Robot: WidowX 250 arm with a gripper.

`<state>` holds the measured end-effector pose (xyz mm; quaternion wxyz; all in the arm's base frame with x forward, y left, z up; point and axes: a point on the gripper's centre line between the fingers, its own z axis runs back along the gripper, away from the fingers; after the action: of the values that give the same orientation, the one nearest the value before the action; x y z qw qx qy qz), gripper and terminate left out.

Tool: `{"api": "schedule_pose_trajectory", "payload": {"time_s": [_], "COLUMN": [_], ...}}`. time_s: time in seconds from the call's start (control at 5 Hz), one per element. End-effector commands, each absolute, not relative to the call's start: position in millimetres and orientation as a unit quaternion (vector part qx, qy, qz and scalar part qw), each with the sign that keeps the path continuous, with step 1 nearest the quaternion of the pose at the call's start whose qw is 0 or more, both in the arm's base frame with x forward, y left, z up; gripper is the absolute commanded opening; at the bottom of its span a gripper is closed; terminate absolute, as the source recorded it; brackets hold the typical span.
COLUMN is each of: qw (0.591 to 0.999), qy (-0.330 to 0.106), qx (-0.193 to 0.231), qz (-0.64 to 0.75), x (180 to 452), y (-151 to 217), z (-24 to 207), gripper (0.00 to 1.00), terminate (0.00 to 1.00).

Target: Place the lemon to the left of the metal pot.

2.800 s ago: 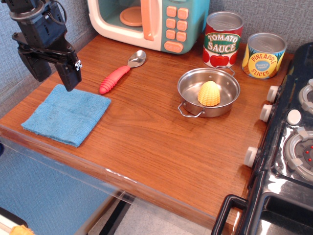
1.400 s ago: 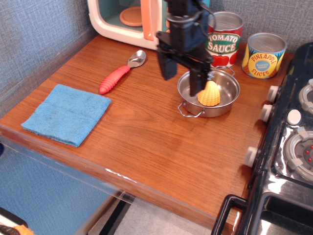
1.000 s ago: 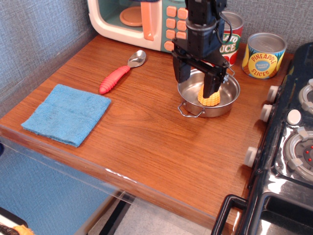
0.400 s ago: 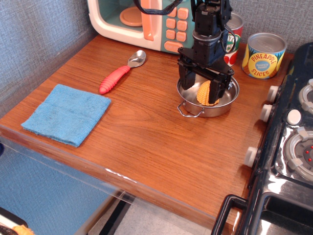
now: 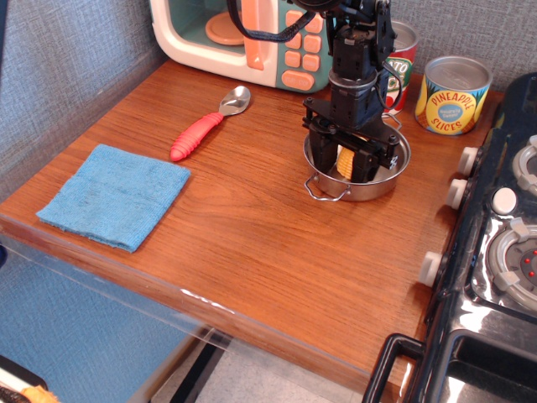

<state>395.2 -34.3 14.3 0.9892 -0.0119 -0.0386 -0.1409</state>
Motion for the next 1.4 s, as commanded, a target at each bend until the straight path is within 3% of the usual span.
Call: {"api": "schedule_pose_trajectory", "payload": {"time_s": [0.0,0.2,0.8,1.0,1.2], "qw": [0.988,0.986,0.987,0.989,0.989], "qy": [-0.065,-0.065,-0.064,-0.056,-0.053], "qx": [-0.022,-0.020,-0.018,-0.021,-0.021], "qz": [-0.142,-0.153,-0.145,-0.132,-0.136], "x": [398.1,398.7,415.1,417.5,416.7], "y": [-38.3,-38.7,-40.7,-38.9,-37.5], "z": [36.8,41.5,35.3,24.7,27.6], "gripper": [0.00,1.00,1.00,0.00,0.00], "terminate": [0.00,0.00,0.00,0.00,0.00]}}
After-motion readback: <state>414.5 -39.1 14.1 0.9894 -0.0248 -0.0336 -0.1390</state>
